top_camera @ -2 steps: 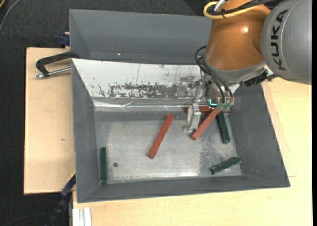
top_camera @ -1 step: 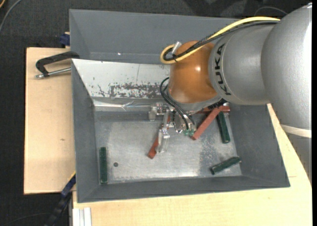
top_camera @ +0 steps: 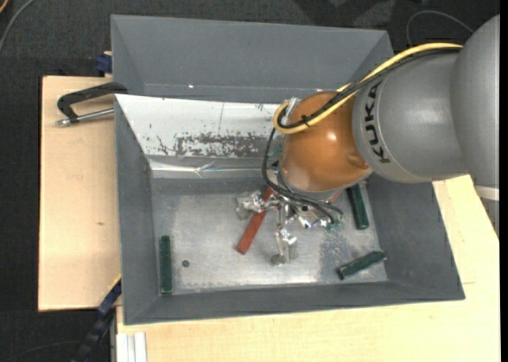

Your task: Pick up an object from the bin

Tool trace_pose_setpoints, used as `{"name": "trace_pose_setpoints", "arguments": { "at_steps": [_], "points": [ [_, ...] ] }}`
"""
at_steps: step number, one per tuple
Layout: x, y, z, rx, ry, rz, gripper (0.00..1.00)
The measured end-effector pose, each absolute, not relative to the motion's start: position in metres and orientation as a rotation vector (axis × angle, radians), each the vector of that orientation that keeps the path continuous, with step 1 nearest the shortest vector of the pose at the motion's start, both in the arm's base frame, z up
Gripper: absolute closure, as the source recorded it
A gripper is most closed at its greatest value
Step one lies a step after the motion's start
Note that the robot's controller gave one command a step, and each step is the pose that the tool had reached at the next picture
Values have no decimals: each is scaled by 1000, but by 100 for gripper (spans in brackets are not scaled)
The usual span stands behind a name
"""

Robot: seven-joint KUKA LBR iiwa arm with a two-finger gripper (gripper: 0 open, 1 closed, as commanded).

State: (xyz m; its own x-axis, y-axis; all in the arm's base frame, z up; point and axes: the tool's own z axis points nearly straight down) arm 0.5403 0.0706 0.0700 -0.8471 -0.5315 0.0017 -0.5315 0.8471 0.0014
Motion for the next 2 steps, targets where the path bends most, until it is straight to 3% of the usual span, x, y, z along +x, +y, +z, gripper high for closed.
{"name": "trace_pose_setpoints", "arguments": {
  "at_steps": [1, 2],
  "points": [
    [541, 71, 70, 867, -3020, -3, 100],
    [552, 101, 206, 908, -3024, 0, 100]
  ]
}}
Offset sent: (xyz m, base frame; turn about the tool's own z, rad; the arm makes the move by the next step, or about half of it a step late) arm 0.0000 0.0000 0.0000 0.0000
